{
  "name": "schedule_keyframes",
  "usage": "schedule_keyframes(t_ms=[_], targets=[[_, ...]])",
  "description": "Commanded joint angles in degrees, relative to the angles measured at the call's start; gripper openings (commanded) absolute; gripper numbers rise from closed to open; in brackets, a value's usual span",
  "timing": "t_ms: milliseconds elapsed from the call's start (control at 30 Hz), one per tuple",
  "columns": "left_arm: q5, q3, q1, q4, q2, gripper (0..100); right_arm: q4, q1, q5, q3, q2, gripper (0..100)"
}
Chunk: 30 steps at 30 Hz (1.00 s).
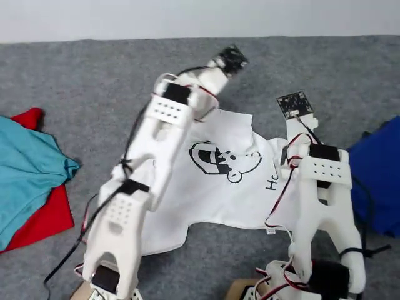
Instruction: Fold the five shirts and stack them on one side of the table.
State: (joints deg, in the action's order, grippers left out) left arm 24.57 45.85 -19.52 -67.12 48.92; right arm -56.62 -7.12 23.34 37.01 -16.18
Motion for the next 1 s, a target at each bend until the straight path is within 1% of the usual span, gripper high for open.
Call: schedule_keyframes(t_ms=[0, 200, 367, 467, 533, 633, 767, 867, 967], targets=[[-0.4, 14.6, -1.9, -6.4, 7.6, 10, -0.5, 0.3, 0.4, -0.4, -3.1, 0.9], [-0.4, 32.4, -2.2, -16.8, 21.0, 17, -0.5, 0.3, 0.4, -0.4, -3.1, 0.9], [0.5, 40.3, -2.3, -21.2, 26.3, 19, -0.5, 0.3, 0.4, -0.4, -3.1, 0.9], [4.7, 40.1, -2.9, -23.6, 26.5, 17, -0.5, 0.4, 0.4, -0.4, -3.2, 0.9], [6.7, 40.1, -2.9, -24.0, 26.6, 11, -0.5, 0.4, 0.4, -0.4, -3.2, 0.9], [7.4, 40.6, -2.9, -23.9, 26.6, 0, -0.5, 0.4, 0.4, -0.4, -3.2, 0.9], [7.2, 42.8, -1.8, -24.4, 26.0, 0, -0.5, 0.4, 0.4, -0.4, -3.2, 0.9], [7.1, 50.4, -0.2, -26.3, 26.0, 0, -0.6, 0.4, 0.4, -0.4, -4.4, 0.9], [7.1, 50.3, 0.5, -29.0, 22.5, 0, -2.1, 0.6, 0.5, -0.4, -7.1, 0.9]])
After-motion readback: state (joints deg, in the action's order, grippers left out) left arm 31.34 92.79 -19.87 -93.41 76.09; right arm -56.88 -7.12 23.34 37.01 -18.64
